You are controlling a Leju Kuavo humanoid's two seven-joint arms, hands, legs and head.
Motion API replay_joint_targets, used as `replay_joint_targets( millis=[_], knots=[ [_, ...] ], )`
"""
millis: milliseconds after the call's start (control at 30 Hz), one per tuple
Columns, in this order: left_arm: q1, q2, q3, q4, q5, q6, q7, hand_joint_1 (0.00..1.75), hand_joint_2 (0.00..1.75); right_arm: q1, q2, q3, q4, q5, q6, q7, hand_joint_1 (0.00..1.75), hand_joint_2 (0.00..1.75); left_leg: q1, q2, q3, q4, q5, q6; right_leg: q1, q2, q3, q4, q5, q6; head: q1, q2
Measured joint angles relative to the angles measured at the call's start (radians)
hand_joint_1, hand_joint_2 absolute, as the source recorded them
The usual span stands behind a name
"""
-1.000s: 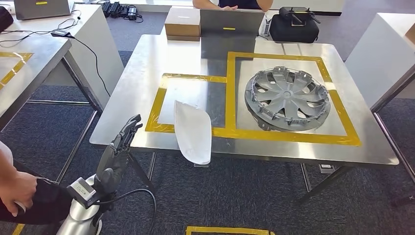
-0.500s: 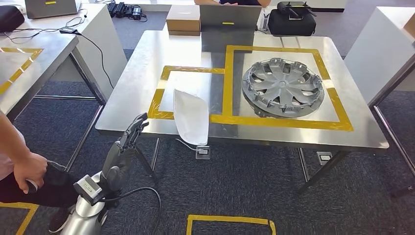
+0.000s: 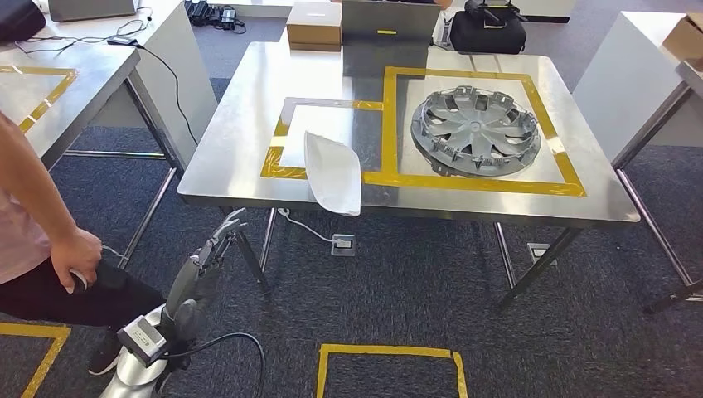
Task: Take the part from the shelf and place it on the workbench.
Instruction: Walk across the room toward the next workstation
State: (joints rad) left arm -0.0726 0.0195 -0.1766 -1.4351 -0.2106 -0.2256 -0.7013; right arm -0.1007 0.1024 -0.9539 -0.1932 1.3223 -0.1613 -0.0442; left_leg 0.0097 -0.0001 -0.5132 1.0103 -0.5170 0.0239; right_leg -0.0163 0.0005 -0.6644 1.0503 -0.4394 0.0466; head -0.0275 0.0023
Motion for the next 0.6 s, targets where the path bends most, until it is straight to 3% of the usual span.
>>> replay_joint_targets(
  millis=[67,100,133,167,200,233,300,333,367,433,467,500,600],
  knots=[
    [0.006,0.000,0.000,0.016,-0.034,0.028,0.005,0.00,0.00,0.001,0.000,0.000,0.000,0.005,0.001,0.004,0.00,0.00,0.000,0.002,-0.029,0.000,0.025,0.009,-0.001,0.000,-0.037,0.112,-0.106,0.007,0.009,0.000],
    [0.008,0.000,0.000,0.031,-0.051,0.045,0.008,0.00,0.00,0.001,0.000,0.000,0.000,0.007,0.002,0.005,0.00,0.00,-0.001,0.002,-0.044,0.001,0.037,0.010,0.000,0.000,-0.053,0.179,-0.145,0.009,0.013,0.000],
    [0.009,0.000,0.000,0.052,-0.066,0.063,0.009,0.00,0.00,0.002,0.000,0.001,0.000,0.008,0.002,0.006,0.00,0.00,-0.002,0.002,-0.060,0.003,0.050,0.010,0.000,0.000,-0.059,0.230,-0.159,0.010,0.015,0.000],
    [0.009,0.000,0.000,0.080,-0.077,0.081,0.011,0.00,0.00,0.002,-0.001,0.001,0.000,0.009,0.002,0.006,0.00,0.00,-0.002,0.003,-0.075,0.005,0.061,0.009,0.000,0.000,-0.050,0.253,-0.149,0.009,0.017,0.000],
    [0.005,0.000,0.000,0.118,-0.087,0.101,0.011,0.00,0.00,0.002,-0.001,0.001,0.000,0.010,0.003,0.006,0.00,0.00,-0.002,0.003,-0.091,0.007,0.072,0.007,0.001,0.000,-0.022,0.240,-0.123,0.007,0.019,0.000],
    [-0.003,-0.001,0.001,0.167,-0.096,0.120,0.012,0.00,0.00,0.001,-0.001,0.001,0.000,0.011,0.003,0.007,0.00,0.00,-0.003,0.003,-0.104,0.009,0.082,0.004,0.002,0.000,0.025,0.191,-0.095,0.003,0.020,0.000],
    [-0.025,-0.002,0.007,0.288,-0.108,0.145,0.012,0.00,0.00,-0.004,-0.002,0.001,0.000,0.013,0.005,0.007,0.00,0.00,-0.004,0.004,-0.123,0.013,0.100,-0.004,0.007,0.000,0.136,0.044,-0.088,-0.009,0.024,0.000],
    [-0.036,-0.003,0.012,0.348,-0.108,0.148,0.010,0.00,0.00,-0.006,-0.002,0.002,0.000,0.014,0.006,0.006,0.00,0.00,-0.005,0.004,-0.127,0.013,0.109,-0.009,0.010,0.001,0.171,-0.013,-0.097,-0.015,0.023,0.000],
    [-0.046,-0.004,0.016,0.402,-0.107,0.148,0.009,0.00,0.00,-0.007,-0.002,0.002,0.000,0.015,0.007,0.006,0.00,0.00,-0.005,0.005,-0.130,0.012,0.119,-0.016,0.014,0.001,0.187,-0.044,-0.106,-0.022,0.023,0.000],
    [-0.057,-0.005,0.025,0.487,-0.103,0.147,0.006,0.00,0.00,-0.007,-0.002,0.002,0.000,0.015,0.007,0.006,0.00,0.00,-0.003,0.005,-0.132,0.006,0.134,-0.030,0.015,0.000,0.179,-0.055,-0.092,-0.038,0.022,0.000],
    [-0.060,-0.005,0.028,0.519,-0.103,0.147,0.006,0.00,0.00,-0.006,-0.002,0.002,0.000,0.015,0.007,0.005,0.00,0.00,-0.001,0.004,-0.137,0.010,0.126,-0.036,0.013,-0.001,0.170,-0.057,-0.081,-0.046,0.022,0.000],
    [-0.063,-0.005,0.031,0.545,-0.102,0.147,0.005,0.00,0.00,-0.006,-0.003,0.002,0.000,0.015,0.007,0.005,0.00,0.00,0.000,0.004,-0.146,0.029,0.098,-0.041,0.011,-0.002,0.160,-0.060,-0.068,-0.054,0.020,0.000],
    [-0.072,-0.006,0.034,0.604,-0.102,0.146,0.005,0.00,0.00,-0.006,-0.003,0.002,0.000,0.015,0.007,0.005,0.00,0.00,0.002,0.003,-0.193,0.197,-0.049,-0.054,0.010,-0.003,0.112,-0.060,-0.029,-0.062,0.010,0.000]
  ],
)
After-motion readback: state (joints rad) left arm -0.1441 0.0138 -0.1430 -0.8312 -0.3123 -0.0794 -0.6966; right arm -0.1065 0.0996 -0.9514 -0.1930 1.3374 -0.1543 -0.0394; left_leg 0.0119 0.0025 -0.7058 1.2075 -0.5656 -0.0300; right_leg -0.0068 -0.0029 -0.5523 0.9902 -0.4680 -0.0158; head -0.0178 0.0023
